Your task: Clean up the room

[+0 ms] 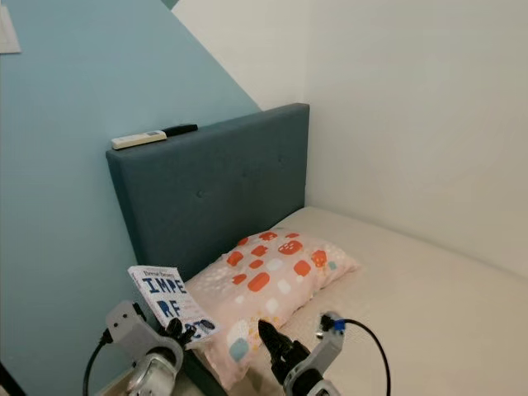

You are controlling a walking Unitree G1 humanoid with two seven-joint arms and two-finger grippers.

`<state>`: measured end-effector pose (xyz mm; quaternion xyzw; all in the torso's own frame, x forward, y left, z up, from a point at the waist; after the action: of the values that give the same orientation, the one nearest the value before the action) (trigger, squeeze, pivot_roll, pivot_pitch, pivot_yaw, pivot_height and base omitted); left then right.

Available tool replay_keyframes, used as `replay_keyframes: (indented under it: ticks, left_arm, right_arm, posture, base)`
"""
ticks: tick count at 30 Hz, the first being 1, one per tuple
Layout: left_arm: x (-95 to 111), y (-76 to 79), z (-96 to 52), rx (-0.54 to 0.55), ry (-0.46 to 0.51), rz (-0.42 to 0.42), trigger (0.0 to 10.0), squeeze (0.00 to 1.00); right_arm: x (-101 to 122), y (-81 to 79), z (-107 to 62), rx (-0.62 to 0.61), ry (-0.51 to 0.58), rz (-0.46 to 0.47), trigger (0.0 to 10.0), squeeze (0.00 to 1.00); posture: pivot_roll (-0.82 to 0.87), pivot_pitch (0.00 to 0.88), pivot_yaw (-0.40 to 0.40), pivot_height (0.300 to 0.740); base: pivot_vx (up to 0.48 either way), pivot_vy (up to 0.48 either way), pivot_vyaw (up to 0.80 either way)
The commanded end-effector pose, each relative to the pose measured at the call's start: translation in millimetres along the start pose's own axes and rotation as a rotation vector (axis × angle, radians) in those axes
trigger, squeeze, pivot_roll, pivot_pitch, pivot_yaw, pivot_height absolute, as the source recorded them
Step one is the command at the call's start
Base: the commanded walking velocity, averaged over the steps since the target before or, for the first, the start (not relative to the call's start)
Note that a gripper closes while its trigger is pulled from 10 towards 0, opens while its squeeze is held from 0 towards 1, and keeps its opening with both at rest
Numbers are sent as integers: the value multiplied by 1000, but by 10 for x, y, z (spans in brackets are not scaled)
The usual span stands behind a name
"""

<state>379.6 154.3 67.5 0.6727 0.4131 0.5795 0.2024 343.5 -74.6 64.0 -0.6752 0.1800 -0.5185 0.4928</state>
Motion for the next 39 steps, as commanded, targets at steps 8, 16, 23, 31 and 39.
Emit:
replay_keyframes:
  ticks: [8, 16, 23, 31, 39]
  left_arm:
    - [174, 422, 62, -112, 55, -231, 10000, 0]
    - [295, 737, 31, -275, 51, -376, 10000, 0]
    - [240, 949, -60, -405, -5, -408, 10000, 0]
    - [76, 997, -179, -500, -88, -406, 10000, 0]
    - [51, 848, -146, -451, -86, -375, 10000, 0]
  right_arm:
    - [-173, -150, 15, 50, -54, 247, 10000, 1000]
    - [-253, -379, 15, 144, -122, 366, 10000, 1000]
    - [-274, -503, 51, 188, -157, 451, 10000, 1000]
    - [-210, -741, 75, 293, -212, 531, 10000, 0]
    - [-132, -998, -9, 434, -230, 473, 10000, 0]
  posture:
    - [25, 68, 3, 740]
    - [29, 72, 7, 740]
    - [31, 73, 5, 740]
    - [31, 79, 8, 740]
    - [28, 81, 7, 740]
  base:
    - [0, 0, 0]
    - [0, 0, 0]
    - [0, 0, 0]
    - [0, 0, 0]
    - [0, 0, 0]
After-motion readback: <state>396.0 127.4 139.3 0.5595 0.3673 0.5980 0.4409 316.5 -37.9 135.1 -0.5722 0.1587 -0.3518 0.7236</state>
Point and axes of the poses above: a point about 5 cm out from each wrist's last joint towards the gripper, its own z axis pointing out of the wrist towards the gripper, its own x axis along the axis of the wrist's last joint, y = z × x, the point moved 5 cm from there along z, pointing out of the wrist towards the gripper, and after that the axes turned 3 degrees about -z, right-handed, at the moved point
